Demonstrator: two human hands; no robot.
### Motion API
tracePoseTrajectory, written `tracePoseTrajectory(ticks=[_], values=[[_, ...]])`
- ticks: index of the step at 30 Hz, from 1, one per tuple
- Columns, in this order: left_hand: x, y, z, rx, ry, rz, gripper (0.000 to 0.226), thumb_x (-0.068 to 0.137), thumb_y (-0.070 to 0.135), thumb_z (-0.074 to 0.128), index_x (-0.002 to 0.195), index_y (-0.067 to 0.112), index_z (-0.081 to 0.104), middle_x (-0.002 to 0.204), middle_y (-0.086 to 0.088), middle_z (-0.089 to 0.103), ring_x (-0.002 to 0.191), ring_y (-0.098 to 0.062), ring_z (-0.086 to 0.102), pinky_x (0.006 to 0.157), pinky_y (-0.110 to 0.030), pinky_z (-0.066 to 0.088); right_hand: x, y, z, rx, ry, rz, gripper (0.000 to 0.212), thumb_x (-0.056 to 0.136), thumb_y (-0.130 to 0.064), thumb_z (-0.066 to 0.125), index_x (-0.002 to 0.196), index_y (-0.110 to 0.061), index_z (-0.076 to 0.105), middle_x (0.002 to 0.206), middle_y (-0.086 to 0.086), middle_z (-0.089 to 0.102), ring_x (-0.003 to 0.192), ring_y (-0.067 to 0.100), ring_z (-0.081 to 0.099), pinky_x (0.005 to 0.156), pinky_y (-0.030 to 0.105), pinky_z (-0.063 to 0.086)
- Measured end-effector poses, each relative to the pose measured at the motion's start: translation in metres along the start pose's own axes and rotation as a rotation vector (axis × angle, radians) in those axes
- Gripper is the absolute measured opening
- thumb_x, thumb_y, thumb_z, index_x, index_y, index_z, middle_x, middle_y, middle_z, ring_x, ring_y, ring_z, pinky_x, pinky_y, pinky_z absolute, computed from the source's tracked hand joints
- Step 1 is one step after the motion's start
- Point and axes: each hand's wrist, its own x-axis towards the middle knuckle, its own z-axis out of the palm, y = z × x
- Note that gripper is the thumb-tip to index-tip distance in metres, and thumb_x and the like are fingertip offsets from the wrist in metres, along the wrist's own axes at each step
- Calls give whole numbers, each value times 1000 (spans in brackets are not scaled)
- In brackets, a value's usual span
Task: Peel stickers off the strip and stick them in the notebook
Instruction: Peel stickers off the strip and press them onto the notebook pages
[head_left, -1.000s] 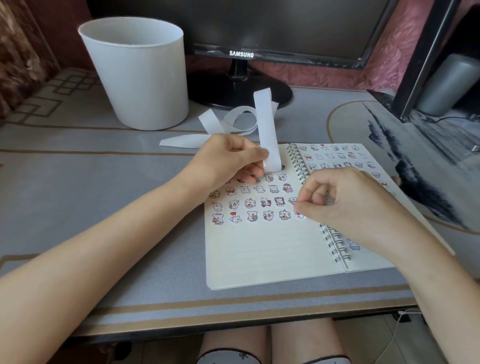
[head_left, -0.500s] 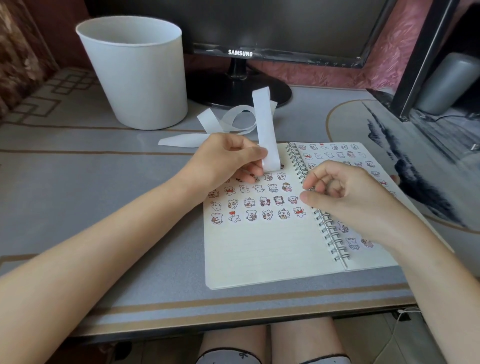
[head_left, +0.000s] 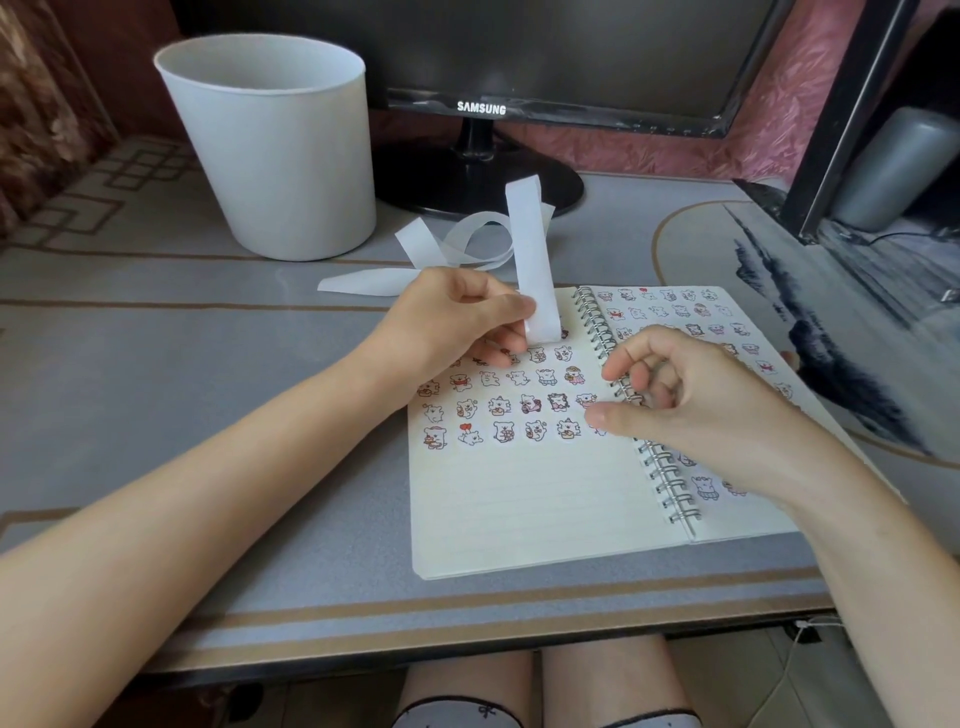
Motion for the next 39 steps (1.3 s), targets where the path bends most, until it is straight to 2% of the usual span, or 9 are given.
tracePoseTrajectory(ticks=[3, 8, 14, 18, 21, 25, 32, 36, 39], values=[[1, -1, 0, 2, 1, 1, 16, 90, 10, 62, 92, -6, 65, 69, -9, 65, 46, -4, 60, 50, -12, 49, -1, -1, -1, -18, -22, 9, 30, 69, -25, 81, 88, -30, 58, 76, -10, 44, 63, 7, 42, 66, 27, 35], [2, -3, -1, 1, -7, 6, 14, 90, 11, 62, 84, -2, 64, 68, -9, 65, 47, -5, 61, 51, -13, 49, 1, 1, -3, -15, -49, -10, 20, 80, -14, 71, 88, -28, 59, 80, -9, 48, 63, 7, 43, 65, 23, 38], [4, -5, -3, -15, -11, 21, 16, 90, 14, 63, 77, 3, 63, 67, -9, 66, 50, -8, 61, 51, -15, 50, 16, -12, -2, 108, 165, -100, 3, 85, -23, 67, 87, -22, 66, 87, -7, 65, 81, 23, 59, 77, 25, 46], [5, -6, -3, -23, 3, 50, 18, 90, 16, 63, 77, 4, 63, 68, -7, 65, 59, -11, 62, 48, -17, 48, 39, -23, 7, 67, 232, -215, 9, 83, -25, 69, 90, -22, 63, 87, -11, 66, 74, 5, 57, 76, 22, 46], [6, -5, -5, -48, 45, 80, 18, 91, 16, 61, 89, -2, 65, 71, -5, 65, 58, -9, 62, 45, -17, 45, 51, -28, 14, 36, 221, -267, 14, 84, -20, 69, 93, -20, 59, 82, -9, 66, 64, -4, 55, 67, 11, 43], [6, -3, -6, -86, 90, 119, 15, 93, 15, 59, 82, 4, 62, 63, 2, 63, 54, -5, 62, 43, -16, 45, 52, -28, 19, 96, 254, -317, 14, 84, -16, 70, 92, -16, 59, 74, -4, 68, 66, 6, 60, 69, 20, 46], [6, -4, -7, -131, 94, 157, 18, 94, 13, 56, 80, 3, 61, 62, -1, 62, 55, -5, 62, 46, -17, 47, 43, -28, 17, 136, 236, -372, 9, 80, -8, 73, 87, -10, 69, 75, -7, 65, 53, -9, 51, 59, 5, 37], [7, -2, -7, -154, 83, 154, 22, 96, 19, 54, 81, 6, 63, 68, -1, 65, 60, -7, 64, 47, -17, 47, 45, -26, 18, 187, 293, -351, 11, 79, -10, 74, 84, -21, 72, 76, -10, 69, 66, -2, 60, 65, 11, 45], [7, -3, -7, -132, 55, 143, 21, 94, 21, 56, 88, 4, 67, 75, -4, 68, 64, -8, 65, 49, -18, 48, 47, -25, 18, 239, 335, -341, 12, 79, -8, 73, 84, -19, 72, 80, -2, 72, 70, 1, 63, 69, 14, 49]])
